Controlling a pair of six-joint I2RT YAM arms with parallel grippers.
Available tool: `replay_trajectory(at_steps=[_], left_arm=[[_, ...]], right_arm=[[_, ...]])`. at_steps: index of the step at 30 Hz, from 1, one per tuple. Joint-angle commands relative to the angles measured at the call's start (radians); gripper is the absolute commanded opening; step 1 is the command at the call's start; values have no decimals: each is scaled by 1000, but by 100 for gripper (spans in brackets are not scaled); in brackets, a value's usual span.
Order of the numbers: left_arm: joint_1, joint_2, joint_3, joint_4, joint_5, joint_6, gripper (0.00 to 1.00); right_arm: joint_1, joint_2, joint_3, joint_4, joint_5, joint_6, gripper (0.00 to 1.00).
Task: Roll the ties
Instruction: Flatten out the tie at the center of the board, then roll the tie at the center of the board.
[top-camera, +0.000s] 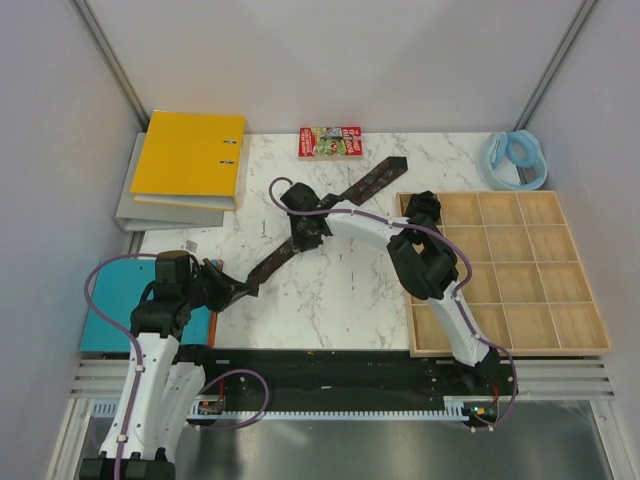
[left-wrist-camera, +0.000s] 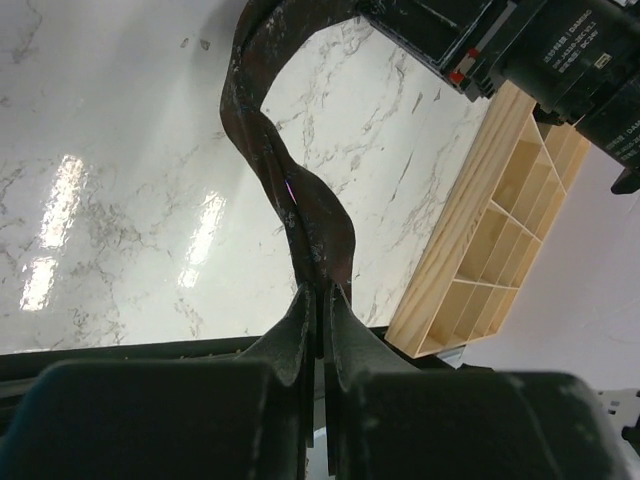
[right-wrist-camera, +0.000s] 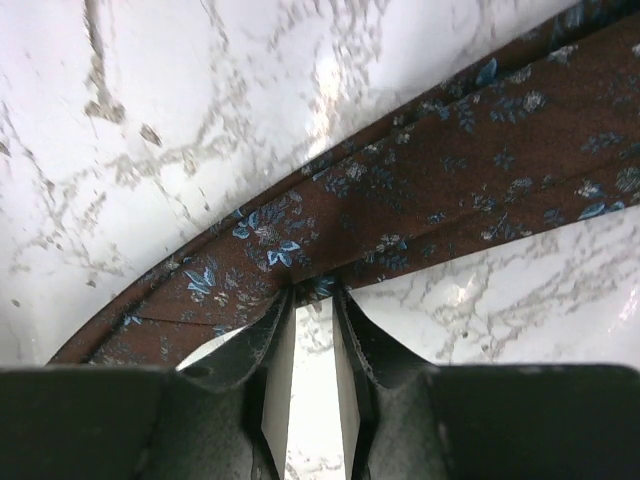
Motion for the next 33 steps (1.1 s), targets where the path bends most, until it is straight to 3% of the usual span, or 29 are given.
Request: replay_trajectory(at_steps=[1,8,15,33], left_arm=[[1,8,31,1,-31,43,2],[1,17,29,22,-54,50,2],[2,123,46,91,-74,65,2],[-7,728,253,297,-7,185,2]], right_arm=[[-25,40,99,30,14,-10,29],[-32,11,77,24,-40,-25,29],[-30,-192,-163,76,-129,-24,27],[-30,-365,-392,165,-172,10,24]])
